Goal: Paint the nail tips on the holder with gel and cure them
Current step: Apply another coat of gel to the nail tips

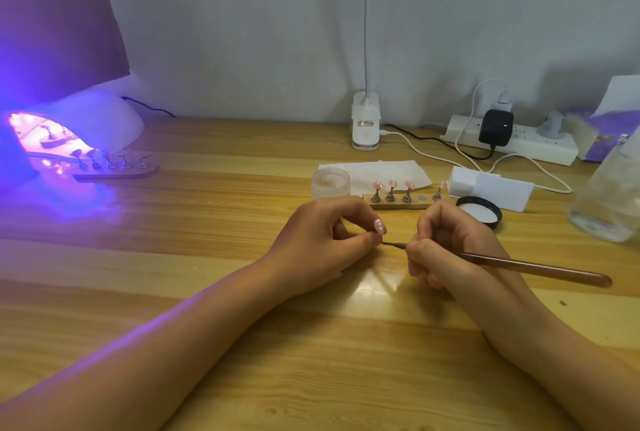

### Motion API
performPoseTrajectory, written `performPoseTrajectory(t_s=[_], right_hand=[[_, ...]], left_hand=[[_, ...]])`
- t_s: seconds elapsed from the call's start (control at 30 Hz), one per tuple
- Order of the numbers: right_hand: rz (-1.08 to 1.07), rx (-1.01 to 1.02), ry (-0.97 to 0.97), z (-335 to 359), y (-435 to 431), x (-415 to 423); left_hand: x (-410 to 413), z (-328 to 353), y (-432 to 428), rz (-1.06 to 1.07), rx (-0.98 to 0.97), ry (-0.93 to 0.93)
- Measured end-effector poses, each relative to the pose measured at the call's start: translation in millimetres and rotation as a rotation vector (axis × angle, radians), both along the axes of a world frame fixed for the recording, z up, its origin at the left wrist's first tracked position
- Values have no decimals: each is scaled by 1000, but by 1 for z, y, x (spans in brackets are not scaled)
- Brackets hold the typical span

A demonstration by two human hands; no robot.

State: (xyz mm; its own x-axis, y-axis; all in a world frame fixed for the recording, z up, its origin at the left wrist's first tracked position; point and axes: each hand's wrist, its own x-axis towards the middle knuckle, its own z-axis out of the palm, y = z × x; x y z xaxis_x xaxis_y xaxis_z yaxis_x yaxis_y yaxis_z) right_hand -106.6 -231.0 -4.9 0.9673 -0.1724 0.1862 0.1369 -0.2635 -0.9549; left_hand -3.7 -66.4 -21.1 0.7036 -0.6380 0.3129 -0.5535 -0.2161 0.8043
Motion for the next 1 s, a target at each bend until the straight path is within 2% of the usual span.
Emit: performPoseTrajectory(t_s=[0.27,0.4,0.7,1.0], right_hand=[[-76,26,-19,0,0,1],[-49,-39,7,-2,0,3],[-53,48,-7,0,-2,1],[-17,-20,11,-1,-2,2]], left_hand=[[0,0,0,2,7,0],[0,0,0,2,5,-5],[0,0,1,10,11,-11],[0,0,0,2,6,-40]])
